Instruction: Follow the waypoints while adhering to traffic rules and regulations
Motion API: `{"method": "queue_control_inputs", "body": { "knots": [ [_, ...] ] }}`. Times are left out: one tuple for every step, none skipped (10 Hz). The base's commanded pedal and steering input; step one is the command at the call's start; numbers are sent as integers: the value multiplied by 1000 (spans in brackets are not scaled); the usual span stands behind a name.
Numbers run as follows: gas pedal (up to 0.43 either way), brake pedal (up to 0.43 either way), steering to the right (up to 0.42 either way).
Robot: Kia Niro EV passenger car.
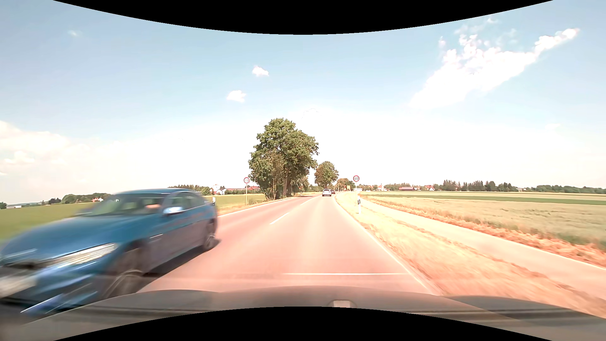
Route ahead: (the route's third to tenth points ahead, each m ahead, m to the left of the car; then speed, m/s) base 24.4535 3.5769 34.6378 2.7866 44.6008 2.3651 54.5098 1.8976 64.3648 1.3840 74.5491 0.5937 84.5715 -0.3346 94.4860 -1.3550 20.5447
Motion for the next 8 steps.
{"method": "queue_control_inputs", "body": {
  "knots": [
    [209, 0, 2],
    [209, 0, 3],
    [209, 0, 3],
    [209, 0, 3],
    [209, 0, 4],
    [209, 0, 6],
    [209, 0, 8],
    [209, 0, 7]
  ]
}}
